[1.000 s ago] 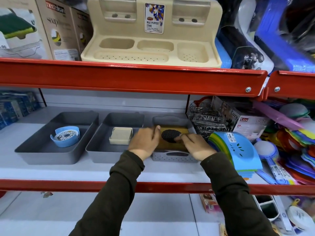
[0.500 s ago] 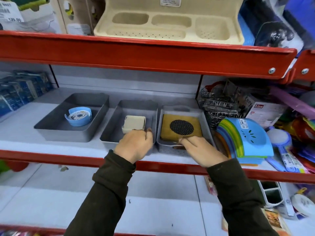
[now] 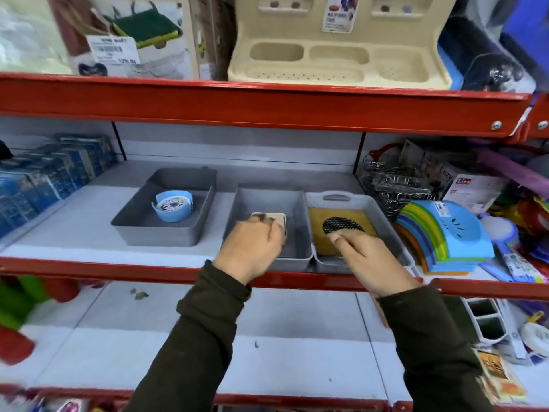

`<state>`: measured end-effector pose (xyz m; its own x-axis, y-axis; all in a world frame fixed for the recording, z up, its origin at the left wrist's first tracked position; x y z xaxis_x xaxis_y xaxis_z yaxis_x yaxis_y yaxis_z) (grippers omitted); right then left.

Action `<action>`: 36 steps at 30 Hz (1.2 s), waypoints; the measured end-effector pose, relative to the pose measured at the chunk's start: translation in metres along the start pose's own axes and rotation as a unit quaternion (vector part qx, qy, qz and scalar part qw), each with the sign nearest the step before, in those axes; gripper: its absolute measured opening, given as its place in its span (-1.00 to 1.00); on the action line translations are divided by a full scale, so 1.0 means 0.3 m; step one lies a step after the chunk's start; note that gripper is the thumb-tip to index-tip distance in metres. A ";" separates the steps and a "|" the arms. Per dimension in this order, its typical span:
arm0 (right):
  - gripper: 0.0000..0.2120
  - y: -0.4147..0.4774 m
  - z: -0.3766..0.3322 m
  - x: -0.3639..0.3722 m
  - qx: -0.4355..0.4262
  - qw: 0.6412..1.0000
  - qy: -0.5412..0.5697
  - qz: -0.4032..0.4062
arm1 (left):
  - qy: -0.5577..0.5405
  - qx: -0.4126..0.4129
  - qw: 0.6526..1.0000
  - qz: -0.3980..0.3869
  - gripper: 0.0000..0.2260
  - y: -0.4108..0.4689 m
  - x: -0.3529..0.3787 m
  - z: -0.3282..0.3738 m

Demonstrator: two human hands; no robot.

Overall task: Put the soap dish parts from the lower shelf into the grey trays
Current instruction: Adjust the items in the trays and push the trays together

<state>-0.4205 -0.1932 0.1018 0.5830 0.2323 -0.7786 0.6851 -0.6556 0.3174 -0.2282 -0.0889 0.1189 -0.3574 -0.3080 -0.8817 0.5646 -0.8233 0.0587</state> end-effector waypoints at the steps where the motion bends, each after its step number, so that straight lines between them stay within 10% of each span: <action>1: -0.68 0.010 -0.039 0.020 -0.026 1.000 -0.003 0.005 | 0.031 -0.010 0.999 0.016 -0.49 0.021 -0.033 -0.056; 8: -0.62 0.071 -0.248 0.259 -0.075 0.984 -0.107 -0.119 | 0.156 -0.159 0.975 -0.007 -0.55 0.109 -0.142 -0.440; 36: -0.57 0.013 -0.406 0.364 -0.019 0.976 -0.198 -0.092 | 0.124 -0.001 0.989 -0.086 -0.63 -0.165 -0.170 -0.343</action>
Point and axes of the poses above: each hand's wrist, its own y-axis towards the middle knuckle, its own x-axis out of the palm, z = x × y, the point moved 1 cm from there along y, towards the middle knuckle, and after that the axes turned 10 degrees about -x, right-handed, at the moved point
